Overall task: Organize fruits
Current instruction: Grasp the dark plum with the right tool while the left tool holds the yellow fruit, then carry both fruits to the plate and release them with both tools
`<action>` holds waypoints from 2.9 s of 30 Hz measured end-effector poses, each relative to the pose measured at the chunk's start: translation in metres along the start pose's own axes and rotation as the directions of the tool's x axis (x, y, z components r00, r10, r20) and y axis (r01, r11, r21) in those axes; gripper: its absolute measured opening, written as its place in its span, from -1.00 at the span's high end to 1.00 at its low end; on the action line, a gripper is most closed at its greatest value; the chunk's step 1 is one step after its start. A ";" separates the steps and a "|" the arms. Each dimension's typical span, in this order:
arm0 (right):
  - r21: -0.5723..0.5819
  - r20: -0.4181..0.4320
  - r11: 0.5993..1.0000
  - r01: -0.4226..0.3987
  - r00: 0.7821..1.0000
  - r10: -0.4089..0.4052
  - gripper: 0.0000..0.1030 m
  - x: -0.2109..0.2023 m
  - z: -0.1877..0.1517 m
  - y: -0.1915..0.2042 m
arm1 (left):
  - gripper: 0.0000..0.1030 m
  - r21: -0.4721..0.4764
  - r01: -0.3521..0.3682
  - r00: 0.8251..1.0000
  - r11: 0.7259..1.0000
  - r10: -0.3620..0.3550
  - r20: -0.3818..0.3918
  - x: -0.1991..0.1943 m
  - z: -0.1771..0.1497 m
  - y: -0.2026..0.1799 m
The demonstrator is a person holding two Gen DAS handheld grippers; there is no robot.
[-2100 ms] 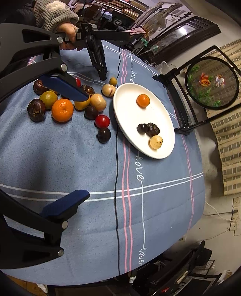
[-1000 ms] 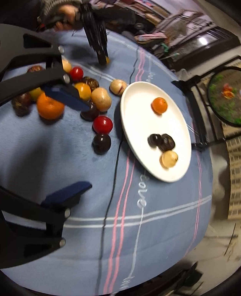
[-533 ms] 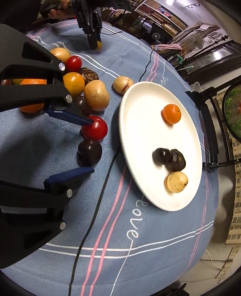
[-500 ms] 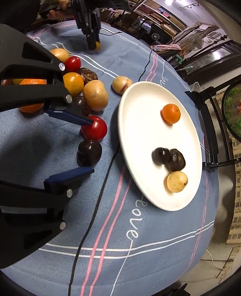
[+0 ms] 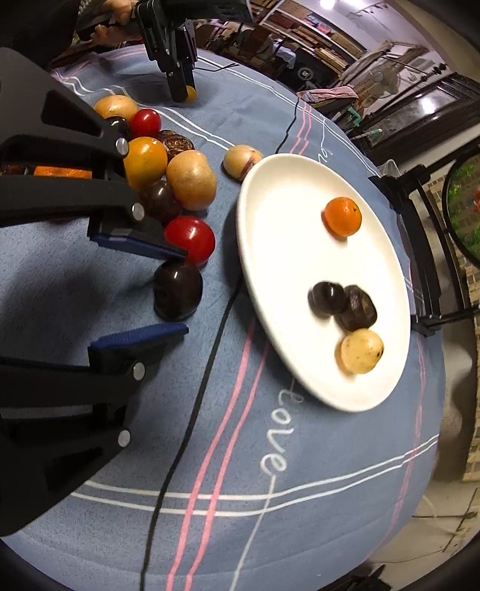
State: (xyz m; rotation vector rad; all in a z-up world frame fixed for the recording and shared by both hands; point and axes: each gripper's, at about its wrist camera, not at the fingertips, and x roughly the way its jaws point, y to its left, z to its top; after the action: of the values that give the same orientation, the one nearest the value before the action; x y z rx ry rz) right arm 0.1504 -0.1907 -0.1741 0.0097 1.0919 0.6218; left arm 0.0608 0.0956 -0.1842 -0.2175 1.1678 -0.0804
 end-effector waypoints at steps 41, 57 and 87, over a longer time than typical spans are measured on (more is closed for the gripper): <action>0.089 0.014 0.995 -0.043 0.999 0.042 0.40 -0.032 -0.027 0.004 | 0.50 0.067 -0.016 0.999 0.998 0.018 -0.031 0.008 0.000 -0.004; 0.012 0.136 1.000 -0.002 0.991 0.001 0.40 -0.059 0.047 0.006 | 0.50 0.207 0.110 0.982 0.972 -0.139 0.131 -0.012 0.114 -0.085; 0.228 0.032 0.971 -0.071 0.997 0.066 -0.97 -0.070 -0.018 0.023 | -0.47 0.057 0.020 0.999 0.998 -0.023 0.039 0.012 0.056 -0.034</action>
State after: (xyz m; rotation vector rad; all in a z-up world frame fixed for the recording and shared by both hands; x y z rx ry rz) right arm 0.1027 -0.2102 -0.1179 0.2547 1.1383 0.5531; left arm 0.1183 0.0672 -0.1669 -0.1813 1.1225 -0.1272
